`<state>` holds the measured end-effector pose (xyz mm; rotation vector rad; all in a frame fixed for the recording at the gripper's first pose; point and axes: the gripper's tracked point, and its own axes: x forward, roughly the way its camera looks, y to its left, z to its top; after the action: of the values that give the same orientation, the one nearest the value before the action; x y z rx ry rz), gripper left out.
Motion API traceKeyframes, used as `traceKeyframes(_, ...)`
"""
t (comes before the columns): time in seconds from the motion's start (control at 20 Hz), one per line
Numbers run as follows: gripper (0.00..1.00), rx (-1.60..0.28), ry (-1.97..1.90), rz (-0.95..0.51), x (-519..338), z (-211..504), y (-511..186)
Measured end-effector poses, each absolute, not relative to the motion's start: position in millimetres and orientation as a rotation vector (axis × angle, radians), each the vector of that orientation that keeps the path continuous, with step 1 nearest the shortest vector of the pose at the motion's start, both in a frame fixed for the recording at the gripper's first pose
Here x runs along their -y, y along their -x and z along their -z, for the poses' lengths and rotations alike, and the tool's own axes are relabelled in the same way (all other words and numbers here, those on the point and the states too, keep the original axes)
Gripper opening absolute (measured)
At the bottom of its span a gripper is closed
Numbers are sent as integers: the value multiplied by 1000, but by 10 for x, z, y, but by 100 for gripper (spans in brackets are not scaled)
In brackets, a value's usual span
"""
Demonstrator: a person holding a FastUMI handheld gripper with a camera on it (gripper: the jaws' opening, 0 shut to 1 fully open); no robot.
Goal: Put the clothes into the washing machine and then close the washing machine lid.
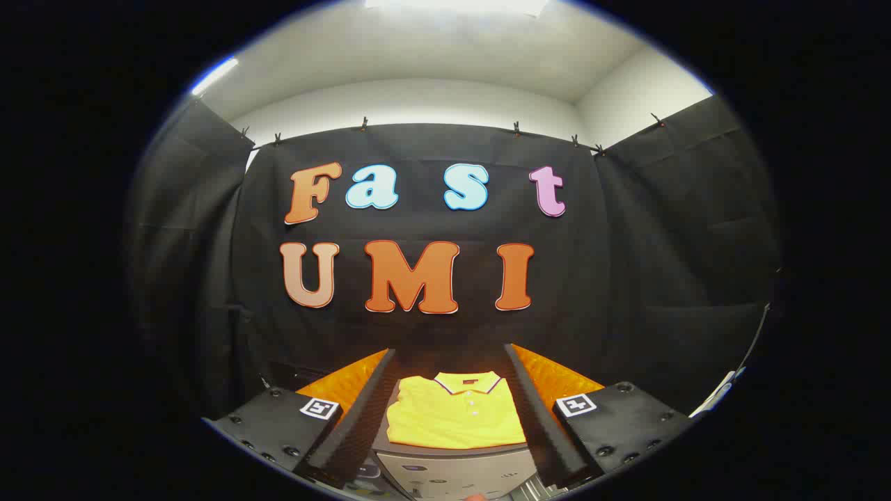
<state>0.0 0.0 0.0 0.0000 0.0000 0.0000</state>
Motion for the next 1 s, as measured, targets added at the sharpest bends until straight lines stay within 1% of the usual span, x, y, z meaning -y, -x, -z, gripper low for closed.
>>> traceKeyframes(0.3,98,10,-3,-12,-19,-131,-9)
traceKeyframes(0.5,98,-6,28,7,18,-96,-14)
traceKeyframes(1.0,98,-10,25,-11,-54,-101,-80)
